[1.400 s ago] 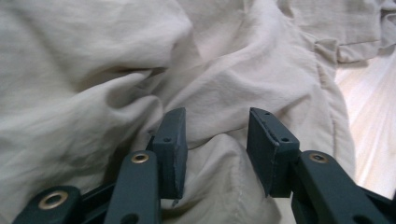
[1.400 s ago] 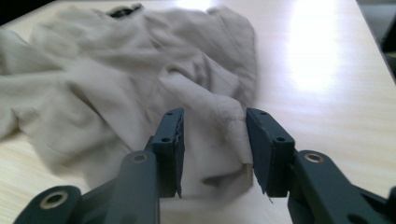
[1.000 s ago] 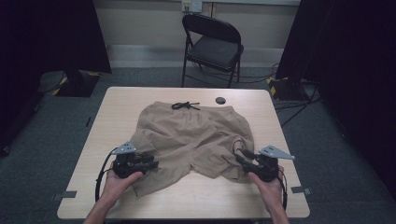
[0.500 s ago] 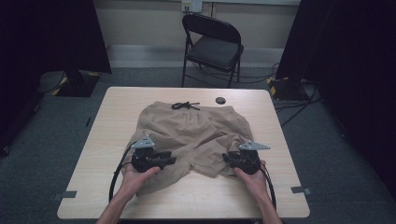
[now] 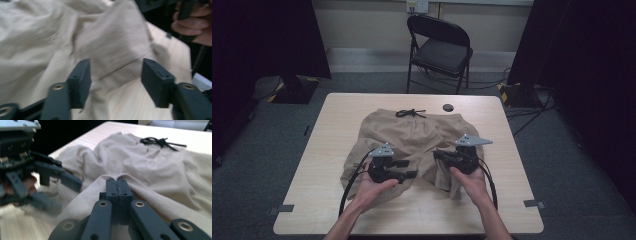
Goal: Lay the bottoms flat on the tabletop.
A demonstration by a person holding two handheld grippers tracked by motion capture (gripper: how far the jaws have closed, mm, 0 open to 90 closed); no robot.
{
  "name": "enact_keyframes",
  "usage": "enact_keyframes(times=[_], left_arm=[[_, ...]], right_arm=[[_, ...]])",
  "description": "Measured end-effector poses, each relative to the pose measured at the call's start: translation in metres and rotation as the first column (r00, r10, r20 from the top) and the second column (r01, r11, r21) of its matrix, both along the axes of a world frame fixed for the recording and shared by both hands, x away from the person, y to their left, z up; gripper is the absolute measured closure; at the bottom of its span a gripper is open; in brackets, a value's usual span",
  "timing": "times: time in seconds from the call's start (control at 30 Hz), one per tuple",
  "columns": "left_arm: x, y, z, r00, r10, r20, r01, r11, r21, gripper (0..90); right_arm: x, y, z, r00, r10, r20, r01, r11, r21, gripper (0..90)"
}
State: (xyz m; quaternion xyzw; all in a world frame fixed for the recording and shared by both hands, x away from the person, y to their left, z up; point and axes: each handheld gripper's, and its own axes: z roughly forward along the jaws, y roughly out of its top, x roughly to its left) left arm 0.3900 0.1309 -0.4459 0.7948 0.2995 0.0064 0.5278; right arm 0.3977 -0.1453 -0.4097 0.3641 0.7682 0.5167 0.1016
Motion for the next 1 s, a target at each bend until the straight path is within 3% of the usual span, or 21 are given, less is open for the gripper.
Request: enact_keyframes(times=[0.1,0.13,0.2,0.27,0.33,0.5,0.67,0.73,0.8,0.9,1.0], left_arm=[[0.002,-0.007,0.003,0.9999,-0.009,0.005,0.009,0.9998,-0.018,35.1],[0.003,-0.01,0.002,0.9999,-0.004,0.01,0.004,1.0,-0.004,36.2],[0.004,-0.009,0.002,0.9997,-0.013,0.022,0.013,0.9998,-0.012,49.2],[0.007,-0.007,0.002,0.9997,0.016,0.018,-0.016,0.9995,-0.027,71.5],[0.011,-0.003,0.001,0.9996,0.026,0.007,-0.026,0.999,-0.036,82.7],[0.019,0.011,0.002,0.9975,0.07,-0.001,-0.07,0.9964,-0.048,86.8],[0.021,0.018,0.008,0.996,0.09,0.0,-0.089,0.9935,-0.07,86.8],[0.02,0.02,0.009,0.996,0.089,0.009,-0.088,0.9934,-0.073,86.8],[0.02,0.022,0.01,0.9954,0.096,0.008,-0.095,0.9928,-0.073,86.8],[0.021,0.025,0.008,0.9938,0.111,0.004,-0.111,0.9921,-0.059,86.8],[0.021,0.028,0.006,0.9934,0.115,0.001,-0.115,0.9914,-0.062,86.8]], right_arm=[[0.006,0.009,0.004,1.0,0.009,0.0,-0.009,1.0,0.009,89.3],[0.007,0.011,0.004,0.9999,0.011,0.001,-0.011,1.0,0.01,88.8],[0.009,0.014,0.004,0.9999,0.014,-0.001,-0.014,1.0,0.015,86.4],[0.008,0.015,0.003,0.9999,0.01,-0.004,-0.01,1.0,0.019,79.2],[0.006,0.014,0.002,0.9998,0.019,-0.001,-0.019,0.999,0.031,71.7],[-0.008,0.005,-0.008,0.9991,0.04,-0.015,-0.039,0.998,0.055,54.1],[-0.019,0.01,-0.04,0.9964,0.032,-0.079,-0.034,0.999,-0.021,45.5],[-0.02,0.012,-0.052,0.9957,0.01,-0.092,-0.017,0.997,-0.074,47.7],[-0.02,0.012,-0.057,0.9953,0.014,-0.096,-0.023,0.995,-0.097,64.9],[-0.024,0.008,-0.053,0.9946,0.061,-0.084,-0.068,0.995,-0.074,85.5],[-0.03,0.002,-0.04,0.9931,0.097,-0.065,-0.1,0.994,-0.035,88.5]])
